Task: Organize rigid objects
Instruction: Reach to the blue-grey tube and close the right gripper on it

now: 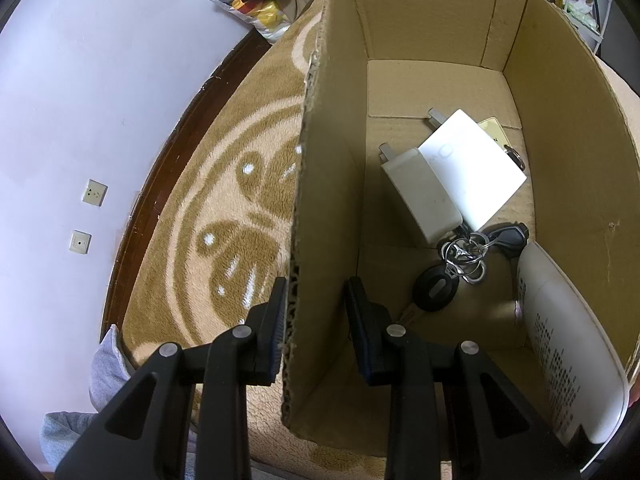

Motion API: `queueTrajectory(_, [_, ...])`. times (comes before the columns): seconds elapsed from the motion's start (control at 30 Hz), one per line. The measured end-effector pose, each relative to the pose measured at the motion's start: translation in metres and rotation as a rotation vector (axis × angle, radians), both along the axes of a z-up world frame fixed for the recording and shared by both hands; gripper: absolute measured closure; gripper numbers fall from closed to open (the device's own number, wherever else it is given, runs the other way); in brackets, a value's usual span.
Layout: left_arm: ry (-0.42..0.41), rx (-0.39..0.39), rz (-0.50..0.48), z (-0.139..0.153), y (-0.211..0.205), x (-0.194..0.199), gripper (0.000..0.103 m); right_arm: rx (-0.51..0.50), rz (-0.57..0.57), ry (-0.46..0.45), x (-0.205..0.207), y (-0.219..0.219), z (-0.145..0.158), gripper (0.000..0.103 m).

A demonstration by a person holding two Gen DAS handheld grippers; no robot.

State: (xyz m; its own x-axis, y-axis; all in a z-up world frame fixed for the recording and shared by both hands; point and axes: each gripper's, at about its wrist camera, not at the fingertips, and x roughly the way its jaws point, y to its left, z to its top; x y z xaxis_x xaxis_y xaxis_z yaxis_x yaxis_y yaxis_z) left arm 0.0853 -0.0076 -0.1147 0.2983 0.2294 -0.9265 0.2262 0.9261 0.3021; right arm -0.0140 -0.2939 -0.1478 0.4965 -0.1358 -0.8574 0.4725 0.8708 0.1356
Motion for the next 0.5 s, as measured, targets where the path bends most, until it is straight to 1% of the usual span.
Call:
queueTrajectory(0.1, [-0.001, 0.003, -0.001, 0.000, 0.000, 0.000, 0.075, 0.037, -0.008, -0.016, 0.001, -0.004, -0.002, 0.058])
queueTrajectory(0.23, [-0.001, 0.006, -0.002, 0.000, -0.001, 0.000, 0.075, 0.027, -0.006, -0.017, 0.006, -0.002, -0.004, 0.059])
queueTrajectory(0.3, [-0.001, 0.006, -0.002, 0.000, -0.001, 0.000, 0.075, 0.000, 0.010, -0.021, 0.009, 0.002, -0.002, 0.064])
queueTrajectory(0.37, [-0.001, 0.006, -0.002, 0.000, -0.001, 0.000, 0.075, -0.032, 0.030, -0.042, 0.011, 0.008, 0.002, 0.073])
queueTrajectory(0.4, [-0.001, 0.006, -0.003, 0.000, -0.001, 0.000, 0.074, -0.037, 0.035, -0.059, 0.012, 0.009, 0.004, 0.074])
queueTrajectory(0.5, [-0.002, 0.007, -0.004, 0.000, -0.001, 0.000, 0.074, -0.019, 0.049, -0.094, 0.016, 0.014, 0.008, 0.074])
